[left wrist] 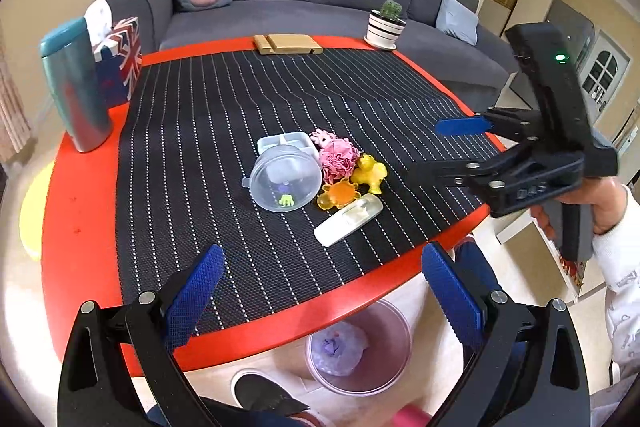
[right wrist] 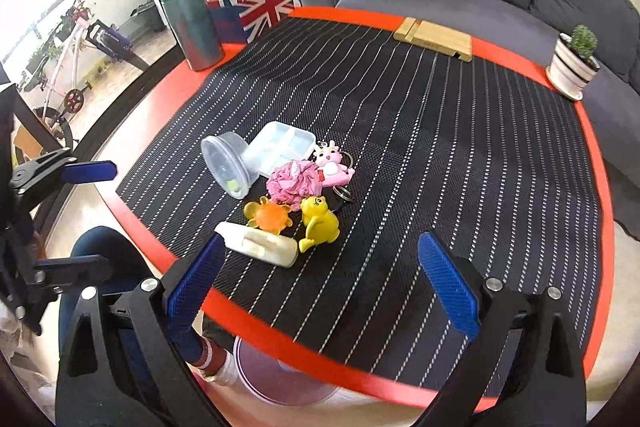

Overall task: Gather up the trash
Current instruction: 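Reach the right gripper to the yellow rubber duck and grasp it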

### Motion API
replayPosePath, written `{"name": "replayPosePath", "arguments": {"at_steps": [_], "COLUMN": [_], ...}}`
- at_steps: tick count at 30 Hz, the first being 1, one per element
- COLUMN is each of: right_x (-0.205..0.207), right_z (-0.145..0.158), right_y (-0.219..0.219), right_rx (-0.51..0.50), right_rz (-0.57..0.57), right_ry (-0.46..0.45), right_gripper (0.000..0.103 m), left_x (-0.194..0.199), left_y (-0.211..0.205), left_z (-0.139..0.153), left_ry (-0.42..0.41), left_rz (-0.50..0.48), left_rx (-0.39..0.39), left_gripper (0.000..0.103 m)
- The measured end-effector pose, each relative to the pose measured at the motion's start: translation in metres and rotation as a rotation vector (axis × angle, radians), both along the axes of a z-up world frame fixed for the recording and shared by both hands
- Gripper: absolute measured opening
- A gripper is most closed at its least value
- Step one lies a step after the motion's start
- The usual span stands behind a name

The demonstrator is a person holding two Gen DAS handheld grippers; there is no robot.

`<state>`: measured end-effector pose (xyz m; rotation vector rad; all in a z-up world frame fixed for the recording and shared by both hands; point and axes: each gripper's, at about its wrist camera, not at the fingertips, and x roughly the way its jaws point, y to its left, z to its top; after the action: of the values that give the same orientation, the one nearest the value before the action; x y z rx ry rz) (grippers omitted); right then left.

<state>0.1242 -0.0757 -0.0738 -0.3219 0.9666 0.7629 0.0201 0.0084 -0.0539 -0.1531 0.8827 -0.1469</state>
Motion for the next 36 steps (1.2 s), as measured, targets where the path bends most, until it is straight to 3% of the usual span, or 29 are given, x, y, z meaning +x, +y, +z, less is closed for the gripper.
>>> {"name": "replayPosePath", "arguments": {"at_steps": [6, 8, 18, 22, 27, 28, 29, 32, 36], "right_x": [0.013, 0.017, 0.025, 0.025, 0.025, 0.025, 0.025, 0.024, 0.023], "right_z": [-0.017, -0.022, -0.041, -0.045, -0.048, -0.049, -0.05, -0.05, -0.047], "right_y": [0.011, 0.014, 0.02, 0.022, 0.024, 0.025, 0.025, 0.025, 0.024], "right_rx": [-0.019, -0.023, -0.032, -0.034, -0.046, -0.049, -0.048, -0.045, -0.041], "right_rz": [0.026, 0.032, 0.049, 0.059, 0.064, 0.063, 0.064, 0.064, 0.062], "right_ry": [0.038, 0.05, 0.093, 0.101, 0.104, 0.105, 0.108, 0.105, 0.095], "right_gripper": [0.095, 0.085, 0.058, 0.042, 0.039, 0.037, 0.028, 0.024, 0.024], "left_x": [0.0, 0.0, 0.003, 0.004, 0.004, 0.004, 0.003, 0.003, 0.006], "left_y": [0.004, 0.005, 0.008, 0.008, 0.009, 0.009, 0.009, 0.01, 0.011], "left_z": [0.0, -0.001, -0.004, -0.005, -0.007, -0.008, -0.008, -0.008, -0.009], "left_ry": [0.001, 0.003, 0.014, 0.016, 0.019, 0.02, 0.02, 0.022, 0.022], "left_rz": [0.009, 0.011, 0.017, 0.016, 0.018, 0.018, 0.019, 0.019, 0.021], "left_rx": [-0.002, -0.005, -0.011, -0.013, -0.014, -0.016, -0.017, -0.015, -0.015], "left_gripper": [0.095, 0.095, 0.095, 0.095, 0.095, 0.095, 0.095, 0.095, 0.095]}}
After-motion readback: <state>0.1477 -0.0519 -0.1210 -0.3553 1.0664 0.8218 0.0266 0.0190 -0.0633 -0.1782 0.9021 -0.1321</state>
